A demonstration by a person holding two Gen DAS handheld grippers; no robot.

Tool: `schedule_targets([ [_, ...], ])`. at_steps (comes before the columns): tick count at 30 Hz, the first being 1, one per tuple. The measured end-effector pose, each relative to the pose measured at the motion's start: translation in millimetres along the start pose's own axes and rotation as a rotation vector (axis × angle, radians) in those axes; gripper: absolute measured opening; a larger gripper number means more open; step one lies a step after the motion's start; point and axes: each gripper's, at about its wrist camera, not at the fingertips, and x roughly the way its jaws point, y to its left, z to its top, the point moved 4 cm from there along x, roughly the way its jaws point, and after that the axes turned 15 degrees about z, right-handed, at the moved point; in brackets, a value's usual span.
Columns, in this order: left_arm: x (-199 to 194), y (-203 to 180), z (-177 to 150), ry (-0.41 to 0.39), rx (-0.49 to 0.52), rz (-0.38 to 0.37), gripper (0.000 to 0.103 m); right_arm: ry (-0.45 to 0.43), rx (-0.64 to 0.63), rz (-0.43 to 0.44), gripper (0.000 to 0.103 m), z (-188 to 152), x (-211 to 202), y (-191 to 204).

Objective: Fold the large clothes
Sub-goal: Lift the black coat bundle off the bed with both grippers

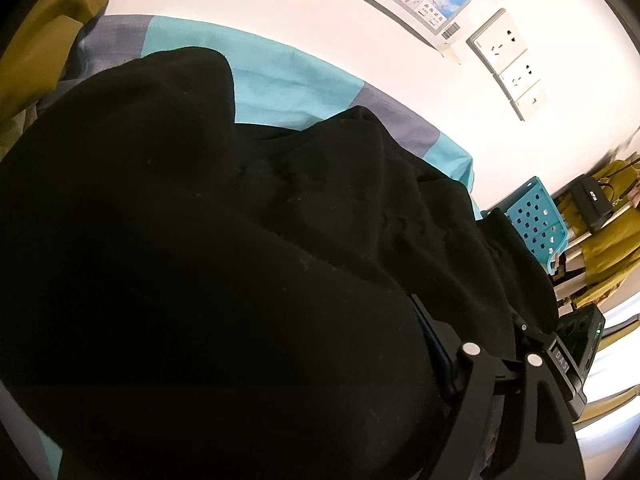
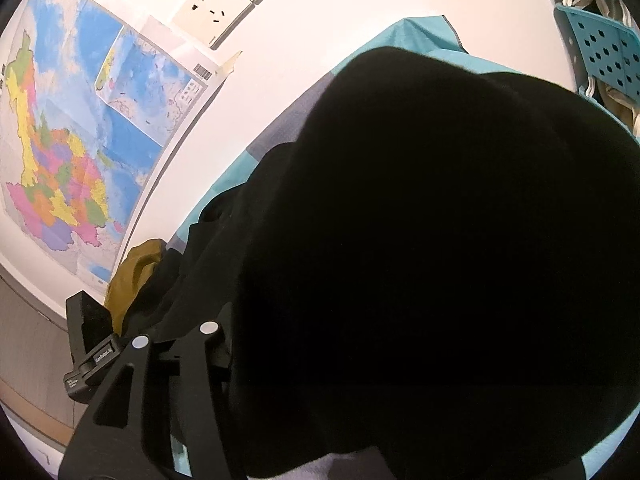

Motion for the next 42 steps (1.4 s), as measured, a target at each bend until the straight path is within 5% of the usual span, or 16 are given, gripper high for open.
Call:
schedule_targets([
  [6,-0.9,-3.0,1.3,0.006,0.009,-0.008,0.068,0.014,0.016,0.022,0.045,-0.8,-2.7,-3.1],
  [12,3.9,-2.2,3.3,0.023,-0.004,-0.019,0.072,0.032,-0.013,0.001,0.058,3.0,7.3,2.1],
  [14,3.6,-3.3,2.9,0.023,0.005,-0.009,0.067,0.038,-0.019,0.005,0.040,2.9,8.1,1.6],
  [18,-10.8,-8.4,3.4,0.001,0.034,0.000,0.046,0.022,-0.033,0.066,0.030,5.6,-5.3,15.5],
  [24,-46.9,-4.5,-8.3,0.019,0.079,-0.095,0.041,0.003,-0.029,0.180,0.021,-2.2,-53.7,37.2],
  [30,-21.0,18.5,-32.2,0.102,0.064,-0.106,0.068,0.076,0.072,0.121,0.033,-28.4,-43.3,5.0],
  [33,-30.2,29.6,-29.1,0.074,0.009,-0.121,0.071,0.059,0.087,0.110,0.051,-30.8,-43.1,-0.2],
  [38,-32.1,39.2,-32.7,0.057,-0.018,-0.111,0.082,0.041,0.096,0.118,0.064,-26.6,-40.4,1.9],
  [42,-25.3,29.4,-21.0,0.029,0.025,-0.030,0.088,0.041,0.065,0.096,0.074,-26.4,-24.6,11.2],
])
